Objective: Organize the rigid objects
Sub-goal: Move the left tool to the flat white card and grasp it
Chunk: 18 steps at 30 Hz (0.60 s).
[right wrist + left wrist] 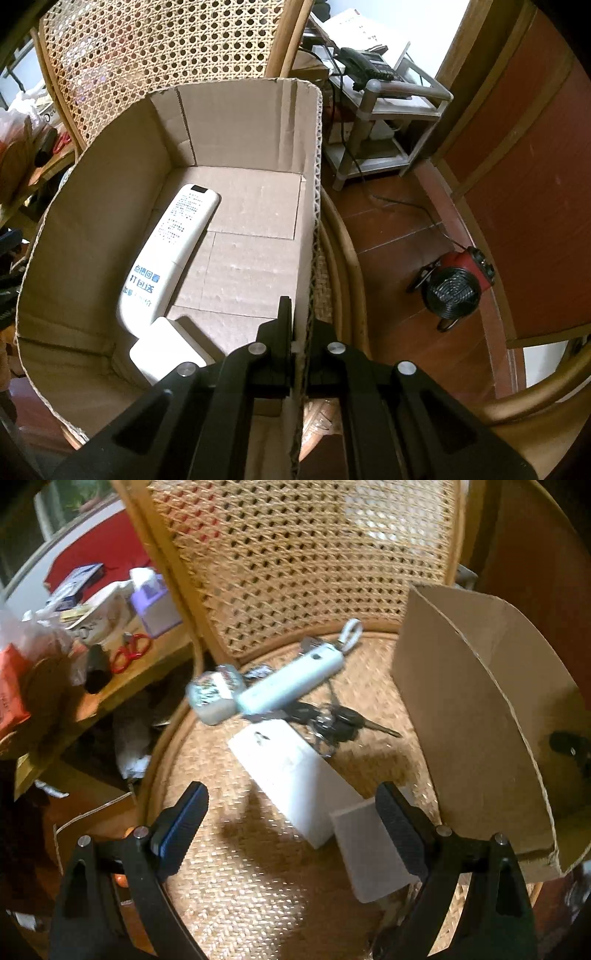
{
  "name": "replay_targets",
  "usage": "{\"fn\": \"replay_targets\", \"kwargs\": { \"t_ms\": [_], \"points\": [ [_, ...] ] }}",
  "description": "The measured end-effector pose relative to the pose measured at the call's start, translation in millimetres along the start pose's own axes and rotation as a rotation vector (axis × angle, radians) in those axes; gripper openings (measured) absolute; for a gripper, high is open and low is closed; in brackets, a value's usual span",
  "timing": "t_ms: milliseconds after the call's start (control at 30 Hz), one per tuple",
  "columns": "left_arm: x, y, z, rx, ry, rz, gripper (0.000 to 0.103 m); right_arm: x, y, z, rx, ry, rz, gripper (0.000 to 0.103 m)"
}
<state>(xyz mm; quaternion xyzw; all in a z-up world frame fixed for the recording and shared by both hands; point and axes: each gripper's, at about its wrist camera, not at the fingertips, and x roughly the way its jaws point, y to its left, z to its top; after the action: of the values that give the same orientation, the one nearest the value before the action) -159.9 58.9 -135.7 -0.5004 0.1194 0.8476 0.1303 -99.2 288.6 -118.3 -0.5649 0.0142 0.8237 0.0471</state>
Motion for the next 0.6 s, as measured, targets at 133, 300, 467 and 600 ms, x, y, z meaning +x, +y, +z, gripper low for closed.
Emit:
{"fn": "replay_targets", "kwargs": {
  "t_ms": [133,300,467,600],
  "points": [
    [3.5,-6.8,-2.7,0.042,0.016,-0.045,0.091,-0.1,0.7,-0.9,0.003,0.001,0.001,0.006],
    [5.8,-15.9,-4.8,0.084,0.022,-0.077,0.091,0.5,0.9,0.5,0.002,0.002,0.001,0.006],
    [10.2,-25.7,-11.9,0.135,0.055,-0.144,0.091,0.7,1.0,0.3,0.001,0.002,-0.004,0.006],
    [10.7,-29.4,-13.9,0.149,0.049,-0.141,0.091,0.6,1.1,-0.4,-0.001,0.001,-0.007,0.006]
  ]
}}
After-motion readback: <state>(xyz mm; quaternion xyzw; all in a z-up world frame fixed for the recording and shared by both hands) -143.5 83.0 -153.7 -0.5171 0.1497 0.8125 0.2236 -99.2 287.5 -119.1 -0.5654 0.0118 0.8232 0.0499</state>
